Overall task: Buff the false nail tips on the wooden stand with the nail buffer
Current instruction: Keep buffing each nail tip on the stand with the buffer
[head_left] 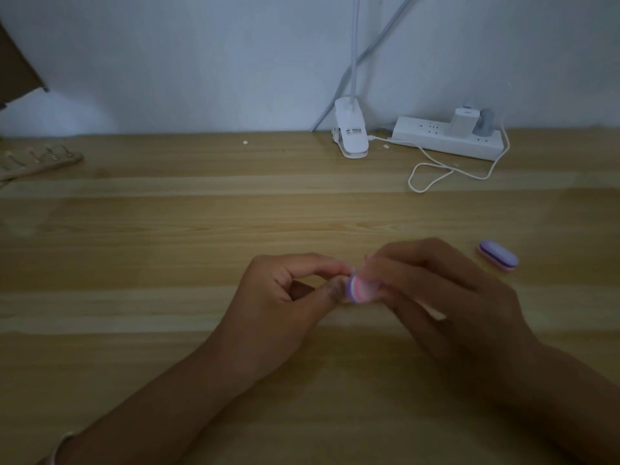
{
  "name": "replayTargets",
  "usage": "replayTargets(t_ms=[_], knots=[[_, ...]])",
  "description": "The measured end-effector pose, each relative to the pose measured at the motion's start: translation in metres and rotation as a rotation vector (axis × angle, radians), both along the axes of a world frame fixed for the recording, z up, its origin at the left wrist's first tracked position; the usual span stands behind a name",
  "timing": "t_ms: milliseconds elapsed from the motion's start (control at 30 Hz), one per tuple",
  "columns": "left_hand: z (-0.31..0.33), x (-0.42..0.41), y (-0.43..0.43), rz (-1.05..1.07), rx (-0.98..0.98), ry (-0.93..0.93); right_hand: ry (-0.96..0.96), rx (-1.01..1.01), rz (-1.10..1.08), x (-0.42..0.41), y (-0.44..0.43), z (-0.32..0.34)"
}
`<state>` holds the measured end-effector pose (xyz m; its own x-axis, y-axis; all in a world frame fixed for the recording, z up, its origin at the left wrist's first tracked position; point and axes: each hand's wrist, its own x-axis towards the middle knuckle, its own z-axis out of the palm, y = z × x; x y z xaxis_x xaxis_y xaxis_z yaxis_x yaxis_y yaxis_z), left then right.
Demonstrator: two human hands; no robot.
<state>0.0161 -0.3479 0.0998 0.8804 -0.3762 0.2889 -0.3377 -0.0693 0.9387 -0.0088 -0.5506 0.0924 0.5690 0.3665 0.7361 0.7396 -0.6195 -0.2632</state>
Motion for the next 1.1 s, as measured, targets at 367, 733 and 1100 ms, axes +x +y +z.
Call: replayTargets(t_ms=[367, 733, 1100], knots=[[-0.002, 0.003, 0.000, 0.032, -0.032, 0.030, -0.031, -0.019, 0.015, -0.001, 0.003, 0.000], [-0.002, 0.004, 0.001, -0.061, -0.116, 0.059, 0.003, 0.023, -0.162, 0.012, -0.016, 0.003], [-0.001, 0.000, -0.001, 0.034, 0.023, 0.012, -0.019, -0.036, 0.018, 0.001, -0.002, -0.001]])
